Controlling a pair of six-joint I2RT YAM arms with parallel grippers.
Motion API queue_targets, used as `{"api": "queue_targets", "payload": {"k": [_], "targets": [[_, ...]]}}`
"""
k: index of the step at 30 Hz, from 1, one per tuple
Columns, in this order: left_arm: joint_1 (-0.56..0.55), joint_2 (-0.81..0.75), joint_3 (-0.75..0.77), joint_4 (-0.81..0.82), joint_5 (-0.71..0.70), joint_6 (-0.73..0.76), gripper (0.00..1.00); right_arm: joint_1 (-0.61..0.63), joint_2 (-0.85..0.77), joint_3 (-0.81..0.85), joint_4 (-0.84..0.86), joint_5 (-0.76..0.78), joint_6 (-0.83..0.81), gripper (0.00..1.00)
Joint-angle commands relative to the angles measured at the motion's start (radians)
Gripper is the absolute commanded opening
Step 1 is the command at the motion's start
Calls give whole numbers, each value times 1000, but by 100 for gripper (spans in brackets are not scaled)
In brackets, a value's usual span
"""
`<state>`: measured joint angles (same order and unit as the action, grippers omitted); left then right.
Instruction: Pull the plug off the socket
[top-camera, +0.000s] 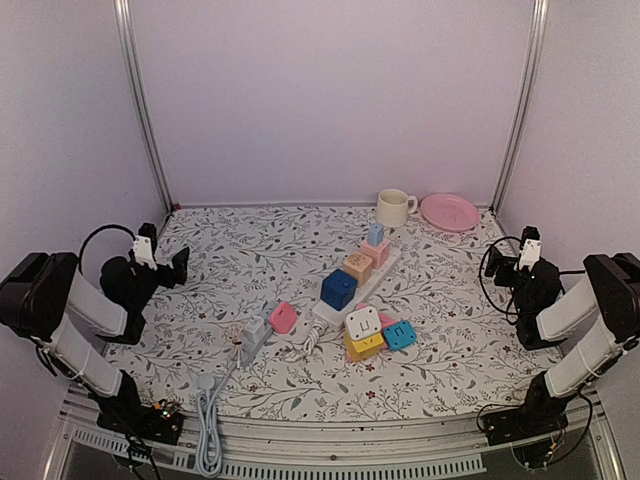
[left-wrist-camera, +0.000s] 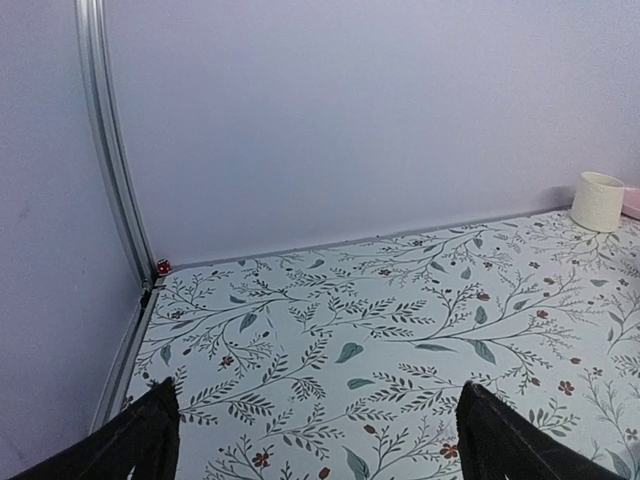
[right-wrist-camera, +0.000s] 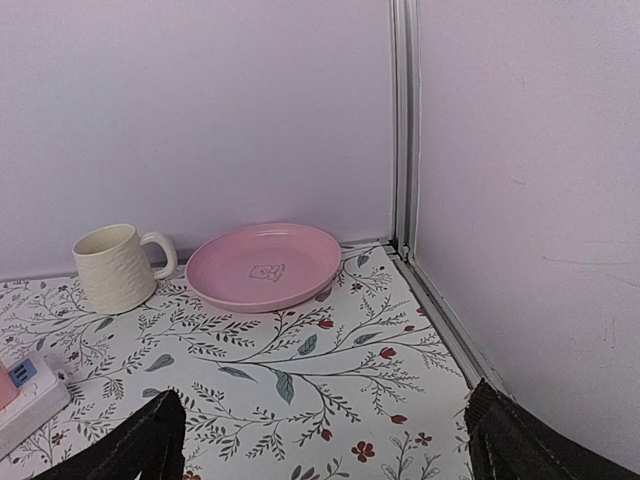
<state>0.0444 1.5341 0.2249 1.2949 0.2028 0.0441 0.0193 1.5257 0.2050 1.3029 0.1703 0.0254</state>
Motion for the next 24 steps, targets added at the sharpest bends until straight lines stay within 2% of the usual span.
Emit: {"api": "queue_targets", "payload": {"k": [1,2,4,6,8,12,15,18,20,24], "targets": [[-2,-44,56,-114,-86,-11,97,-2,-6,20,12,28,-2,99],[-13,-100,107,-220,-103,-5,97,-2,-35,35,-58,20,5,99],[-37,-177,200,-424,-139,-16,97,2,-24,35,-28,15,-4,99],[-36,-238,293,-604,-133,-154,97,8,-37,27,-24,22,-11,99],[-42,-275,376,-730,-67,-241,97,39,-109,79,-160,106,-14,99],[-61,-301,523,-987,51,-307,97,42,-273,227,-469,58,-15,99],[-56,-313,583,-1068,165,-346,97,42,-369,354,-699,-3,45,99],[-28,-334,596,-1106,142,-483,97,41,-414,489,-904,-75,121,99],[15,-339,606,-1142,169,-568,97,42,-436,530,-961,-102,152,99],[66,-307,640,-1143,303,-626,97,41,-491,528,-1008,-69,262,99]]}}
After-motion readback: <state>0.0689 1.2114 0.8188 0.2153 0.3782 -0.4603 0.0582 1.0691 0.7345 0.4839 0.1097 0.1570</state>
